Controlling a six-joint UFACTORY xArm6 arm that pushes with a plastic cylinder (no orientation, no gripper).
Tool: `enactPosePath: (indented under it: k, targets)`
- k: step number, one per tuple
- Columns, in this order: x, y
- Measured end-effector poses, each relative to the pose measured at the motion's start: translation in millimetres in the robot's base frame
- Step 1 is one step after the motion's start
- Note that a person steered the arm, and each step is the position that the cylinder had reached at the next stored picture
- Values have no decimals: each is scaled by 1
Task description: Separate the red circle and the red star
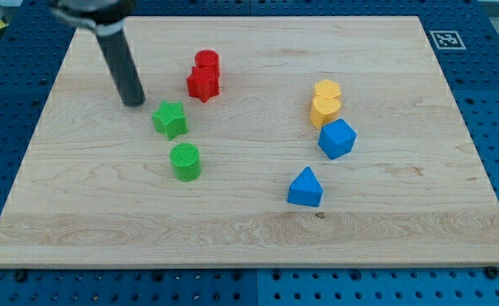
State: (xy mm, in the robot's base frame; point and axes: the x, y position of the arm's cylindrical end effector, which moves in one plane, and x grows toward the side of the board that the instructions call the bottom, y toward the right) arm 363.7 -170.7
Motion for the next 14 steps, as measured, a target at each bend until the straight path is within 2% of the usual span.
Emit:
enactPosePath:
  k: [2, 3, 4, 5, 6, 7, 8, 10, 11, 12, 14]
  targets:
    - [-124, 78]
    - [-135, 137]
    - [-118, 175]
    - [-82, 187]
    - [-66, 184]
    - [-78, 178]
    - [-104, 164]
    - [-91, 61]
    - [-72, 33]
    - [-48, 36]
    - [-43, 52]
